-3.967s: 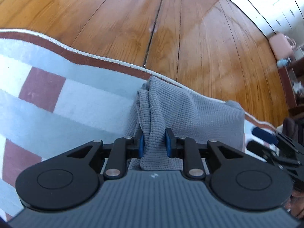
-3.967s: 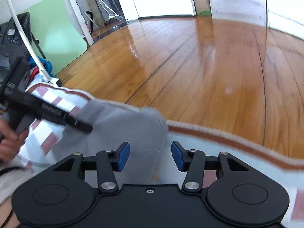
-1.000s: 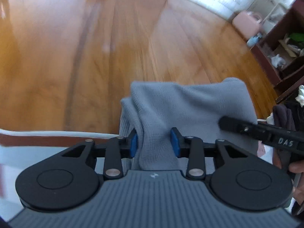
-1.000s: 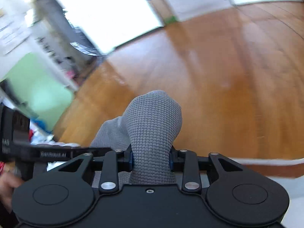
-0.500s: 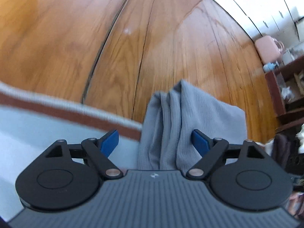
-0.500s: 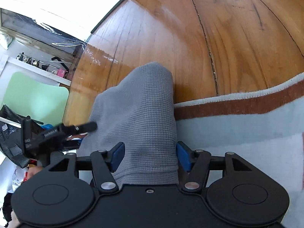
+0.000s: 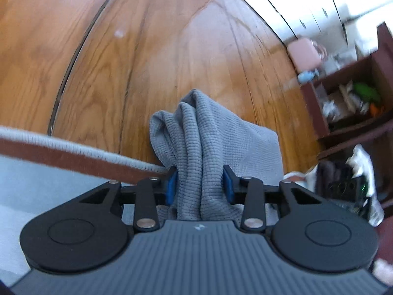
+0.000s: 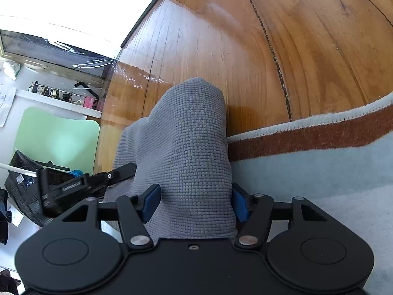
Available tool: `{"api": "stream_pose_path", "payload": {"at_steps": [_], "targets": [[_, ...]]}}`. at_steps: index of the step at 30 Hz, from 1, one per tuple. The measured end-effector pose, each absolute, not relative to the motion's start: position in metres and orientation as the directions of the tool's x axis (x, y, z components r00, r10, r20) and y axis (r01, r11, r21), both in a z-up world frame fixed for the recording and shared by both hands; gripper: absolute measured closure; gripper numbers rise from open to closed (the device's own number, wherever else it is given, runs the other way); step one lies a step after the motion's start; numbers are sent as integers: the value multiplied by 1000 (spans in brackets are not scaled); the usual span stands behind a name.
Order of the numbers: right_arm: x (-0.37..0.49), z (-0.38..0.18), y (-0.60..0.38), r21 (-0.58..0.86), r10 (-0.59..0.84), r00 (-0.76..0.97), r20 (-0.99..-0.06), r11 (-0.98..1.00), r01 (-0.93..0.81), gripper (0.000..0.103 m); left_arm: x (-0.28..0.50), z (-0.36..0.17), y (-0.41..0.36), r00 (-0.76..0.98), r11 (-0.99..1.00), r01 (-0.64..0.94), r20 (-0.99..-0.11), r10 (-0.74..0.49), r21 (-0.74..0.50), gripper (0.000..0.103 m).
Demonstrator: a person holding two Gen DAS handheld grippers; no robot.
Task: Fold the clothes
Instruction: 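Lift the folded grey sweatshirt bundle with both grippers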
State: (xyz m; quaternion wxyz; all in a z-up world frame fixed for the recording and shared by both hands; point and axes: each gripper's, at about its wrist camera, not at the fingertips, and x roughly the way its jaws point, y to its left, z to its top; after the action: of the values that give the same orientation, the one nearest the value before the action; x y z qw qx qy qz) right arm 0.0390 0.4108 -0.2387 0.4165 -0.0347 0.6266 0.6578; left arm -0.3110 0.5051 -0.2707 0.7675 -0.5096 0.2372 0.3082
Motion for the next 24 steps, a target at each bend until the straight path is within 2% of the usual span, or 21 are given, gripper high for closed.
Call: {"api": "stream_pose_path", "payload": {"at_steps": [3, 5, 7, 9, 11, 14, 15, 16, 18, 19, 20, 22, 24], "targets": [[38, -240, 406, 788, 503, -646, -574, 126, -602, 36, -314, -270, 504, 678, 303, -732, -698, 231, -610, 65], [35, -238, 406, 783, 499, -646, -577, 116, -610, 34, -321, -274, 505, 671, 290, -738, -707, 225, -609, 59], [32, -235, 404, 793, 480, -671, -566, 92, -602, 26, -328, -277, 507, 664, 277, -745, -715, 220, -607, 39], [25, -233, 405, 801, 471, -691, -549, 62, -595, 19, -332, -282, 511, 682, 269, -729, -701, 208, -629, 38], [21, -234, 408, 787, 471, -679, -563, 54, -615, 19, -332, -287, 516, 711, 272, -702, -673, 205, -658, 37], [21, -241, 417, 809, 502, -683, -530, 57, -586, 17, -323, -288, 519, 723, 318, -688, -653, 227, -652, 47], [23, -240, 418, 814, 511, -682, -523, 62, -577, 19, -318, -282, 515, 710, 344, -699, -662, 239, -626, 53], [23, -237, 418, 814, 515, -683, -518, 52, -579, 30, -313, -276, 511, 698, 370, -710, -670, 252, -600, 58], [19, -226, 416, 803, 527, -683, -505, -4, -596, 44, -303, -264, 504, 674, 420, -726, -684, 279, -544, 67], [18, -215, 412, 792, 541, -674, -502, -25, -610, 55, -299, -255, 498, 669, 448, -727, -682, 296, -520, 68], [16, -204, 407, 779, 555, -665, -500, -47, -625, 59, -296, -249, 493, 670, 463, -725, -677, 304, -510, 68], [12, -183, 397, 752, 582, -646, -493, -88, -653, 60, -298, -238, 486, 688, 466, -709, -663, 295, -529, 68], [13, -172, 389, 686, 603, -587, -540, -89, -722, 60, -288, -237, 483, 681, 480, -711, -673, 288, -514, 68]]}}
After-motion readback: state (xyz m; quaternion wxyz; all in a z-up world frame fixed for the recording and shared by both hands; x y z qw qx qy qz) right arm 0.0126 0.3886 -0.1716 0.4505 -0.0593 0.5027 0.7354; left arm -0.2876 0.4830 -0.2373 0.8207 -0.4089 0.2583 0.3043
